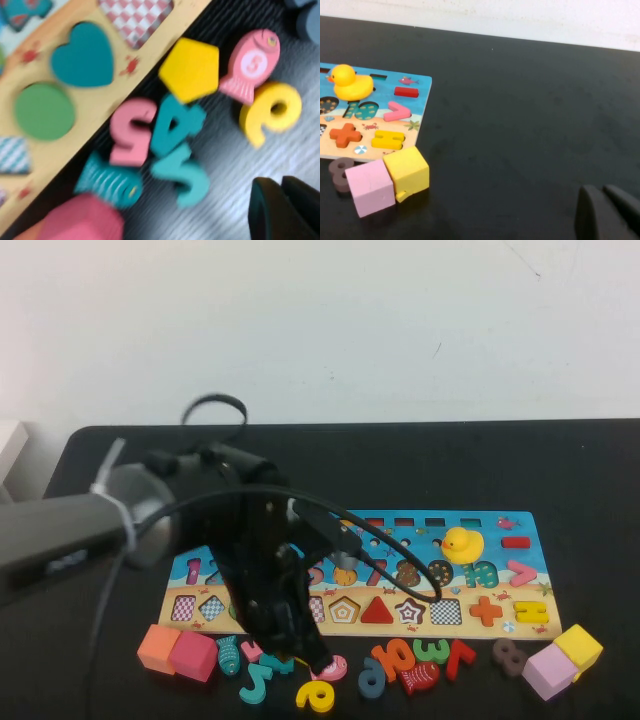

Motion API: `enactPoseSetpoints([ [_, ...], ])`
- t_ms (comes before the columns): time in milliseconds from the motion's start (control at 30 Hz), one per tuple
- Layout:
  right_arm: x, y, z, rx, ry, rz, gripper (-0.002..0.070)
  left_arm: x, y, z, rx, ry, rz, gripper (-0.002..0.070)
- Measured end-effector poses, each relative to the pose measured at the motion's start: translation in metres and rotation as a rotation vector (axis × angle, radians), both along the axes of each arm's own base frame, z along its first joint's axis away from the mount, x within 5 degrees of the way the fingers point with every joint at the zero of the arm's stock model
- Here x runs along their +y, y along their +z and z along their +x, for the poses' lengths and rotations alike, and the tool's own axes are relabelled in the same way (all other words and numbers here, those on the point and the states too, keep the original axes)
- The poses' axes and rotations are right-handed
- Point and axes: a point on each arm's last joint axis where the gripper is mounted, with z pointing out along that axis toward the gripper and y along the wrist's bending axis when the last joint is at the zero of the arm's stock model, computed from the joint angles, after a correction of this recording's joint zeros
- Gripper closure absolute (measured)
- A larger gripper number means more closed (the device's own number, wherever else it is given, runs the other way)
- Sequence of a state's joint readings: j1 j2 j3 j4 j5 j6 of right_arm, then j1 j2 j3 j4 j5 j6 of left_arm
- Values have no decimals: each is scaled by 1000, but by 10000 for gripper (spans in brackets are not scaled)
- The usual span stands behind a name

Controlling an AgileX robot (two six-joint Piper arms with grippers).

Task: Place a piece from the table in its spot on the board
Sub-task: Pick up the "Pentagon"

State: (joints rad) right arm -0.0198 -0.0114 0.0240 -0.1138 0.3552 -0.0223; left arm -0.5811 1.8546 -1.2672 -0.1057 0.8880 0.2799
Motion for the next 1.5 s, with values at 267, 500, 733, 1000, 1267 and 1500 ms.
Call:
enactPoseSetpoints([
  [267, 0, 0, 0, 0, 0, 0, 657, -11, -34, 14, 7, 152, -50, 344],
  [500, 0, 0, 0, 0, 0, 0, 657, -12, -45, 23, -44, 279, -55, 218],
  [733, 0, 0, 0, 0, 0, 0, 657, -15, -53, 29, -66, 346, -88, 213],
  [1000, 0, 0, 0, 0, 0, 0, 657, -17, -52, 33, -98, 395, -125, 277],
  [1267, 0, 0, 0, 0, 0, 0, 657, -17, -52, 34, -103, 402, -130, 392],
  [1500, 0, 0, 0, 0, 0, 0, 657, -16, -52, 32, -87, 405, -117, 328],
])
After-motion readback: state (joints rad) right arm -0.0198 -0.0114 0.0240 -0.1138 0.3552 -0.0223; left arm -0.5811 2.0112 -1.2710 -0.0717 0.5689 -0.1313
